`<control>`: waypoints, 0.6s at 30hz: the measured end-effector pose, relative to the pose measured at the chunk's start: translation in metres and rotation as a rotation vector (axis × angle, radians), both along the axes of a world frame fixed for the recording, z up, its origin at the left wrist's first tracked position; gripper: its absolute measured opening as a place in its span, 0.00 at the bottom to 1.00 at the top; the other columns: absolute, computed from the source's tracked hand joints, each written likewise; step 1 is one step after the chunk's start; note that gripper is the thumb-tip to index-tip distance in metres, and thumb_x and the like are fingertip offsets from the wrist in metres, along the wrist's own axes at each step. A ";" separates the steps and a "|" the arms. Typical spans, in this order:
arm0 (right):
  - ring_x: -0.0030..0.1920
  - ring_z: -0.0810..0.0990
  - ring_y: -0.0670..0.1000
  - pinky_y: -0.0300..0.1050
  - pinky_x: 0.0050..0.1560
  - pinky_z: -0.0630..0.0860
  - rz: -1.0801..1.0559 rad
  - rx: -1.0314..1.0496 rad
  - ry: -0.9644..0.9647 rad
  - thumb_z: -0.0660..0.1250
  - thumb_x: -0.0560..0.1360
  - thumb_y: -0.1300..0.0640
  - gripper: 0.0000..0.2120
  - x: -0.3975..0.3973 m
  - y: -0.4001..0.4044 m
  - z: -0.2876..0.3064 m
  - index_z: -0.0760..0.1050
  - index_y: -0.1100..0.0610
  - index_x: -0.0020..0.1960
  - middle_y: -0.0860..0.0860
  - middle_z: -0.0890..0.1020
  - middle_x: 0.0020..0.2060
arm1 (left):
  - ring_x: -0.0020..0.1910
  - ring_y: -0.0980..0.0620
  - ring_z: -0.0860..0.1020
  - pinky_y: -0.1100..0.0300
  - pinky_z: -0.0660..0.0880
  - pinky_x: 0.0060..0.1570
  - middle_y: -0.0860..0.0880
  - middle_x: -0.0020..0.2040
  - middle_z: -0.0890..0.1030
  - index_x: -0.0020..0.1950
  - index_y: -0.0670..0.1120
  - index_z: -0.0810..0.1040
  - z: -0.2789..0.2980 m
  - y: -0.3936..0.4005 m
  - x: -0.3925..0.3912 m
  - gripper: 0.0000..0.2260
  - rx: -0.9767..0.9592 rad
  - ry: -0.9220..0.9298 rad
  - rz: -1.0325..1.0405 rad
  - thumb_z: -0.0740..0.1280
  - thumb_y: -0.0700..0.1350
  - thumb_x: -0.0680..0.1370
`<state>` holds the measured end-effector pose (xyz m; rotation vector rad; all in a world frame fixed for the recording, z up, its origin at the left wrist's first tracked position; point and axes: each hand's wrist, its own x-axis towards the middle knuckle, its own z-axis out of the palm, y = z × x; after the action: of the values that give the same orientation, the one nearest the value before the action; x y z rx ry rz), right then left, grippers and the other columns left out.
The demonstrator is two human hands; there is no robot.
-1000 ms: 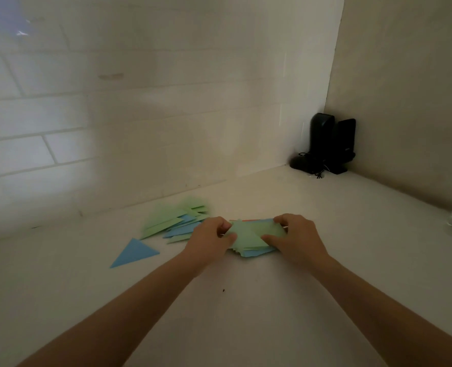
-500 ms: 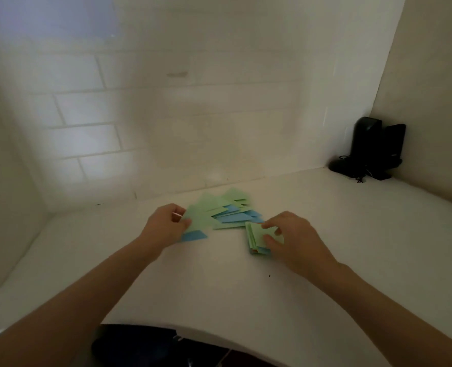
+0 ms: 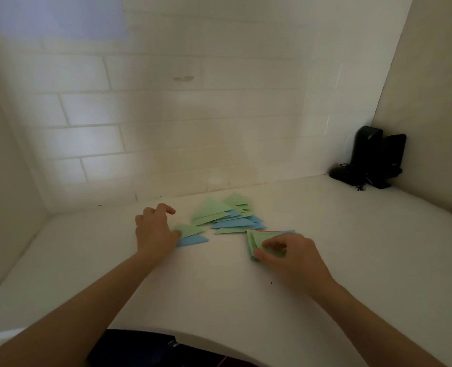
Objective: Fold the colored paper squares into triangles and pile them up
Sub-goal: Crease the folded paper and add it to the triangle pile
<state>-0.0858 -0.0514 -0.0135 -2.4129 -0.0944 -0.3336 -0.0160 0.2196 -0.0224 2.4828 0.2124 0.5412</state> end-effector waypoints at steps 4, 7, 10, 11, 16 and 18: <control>0.41 0.75 0.36 0.22 0.39 0.68 -0.015 0.034 0.026 0.74 0.66 0.42 0.16 0.002 -0.006 -0.002 0.82 0.48 0.50 0.42 0.81 0.45 | 0.41 0.57 0.74 0.71 0.68 0.43 0.51 0.44 0.75 0.47 0.49 0.77 0.015 -0.045 -0.020 0.12 -0.104 -0.277 -0.451 0.72 0.35 0.70; 0.41 0.77 0.38 0.24 0.40 0.69 0.016 0.017 -0.008 0.74 0.67 0.45 0.13 0.001 -0.008 -0.004 0.83 0.50 0.49 0.43 0.83 0.44 | 0.48 0.57 0.77 0.66 0.74 0.49 0.52 0.49 0.79 0.52 0.47 0.80 0.014 -0.080 -0.033 0.09 -0.031 -0.273 -0.807 0.71 0.40 0.73; 0.40 0.78 0.42 0.31 0.42 0.72 0.071 -0.050 -0.109 0.72 0.70 0.47 0.09 0.000 -0.008 -0.006 0.84 0.52 0.45 0.45 0.83 0.40 | 0.56 0.56 0.76 0.62 0.71 0.58 0.53 0.56 0.79 0.58 0.48 0.79 0.003 -0.096 -0.032 0.12 0.078 -0.194 -0.904 0.69 0.46 0.75; 0.40 0.79 0.44 0.36 0.43 0.74 0.076 -0.089 -0.151 0.71 0.71 0.48 0.09 0.000 -0.007 -0.008 0.84 0.52 0.44 0.46 0.83 0.39 | 0.57 0.54 0.76 0.60 0.71 0.59 0.52 0.56 0.80 0.58 0.47 0.78 0.000 -0.098 -0.031 0.12 0.079 -0.169 -0.898 0.69 0.46 0.76; 0.35 0.78 0.52 0.45 0.34 0.76 0.068 -0.295 -0.374 0.59 0.70 0.51 0.14 0.001 -0.004 -0.027 0.80 0.54 0.34 0.48 0.81 0.33 | 0.56 0.51 0.75 0.61 0.69 0.58 0.49 0.56 0.80 0.59 0.45 0.79 -0.006 -0.103 -0.030 0.11 0.125 -0.117 -0.863 0.66 0.40 0.77; 0.35 0.78 0.52 0.42 0.32 0.75 0.053 -0.321 -0.406 0.58 0.70 0.51 0.14 0.002 -0.005 -0.029 0.79 0.53 0.33 0.48 0.80 0.33 | 0.57 0.51 0.75 0.63 0.67 0.58 0.48 0.56 0.80 0.58 0.44 0.79 -0.010 -0.104 -0.029 0.11 0.153 -0.127 -0.868 0.66 0.41 0.76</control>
<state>-0.0840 -0.0560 -0.0428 -2.6142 -0.4207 -0.8346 -0.0453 0.1154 -0.0323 2.3621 -0.9420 0.3315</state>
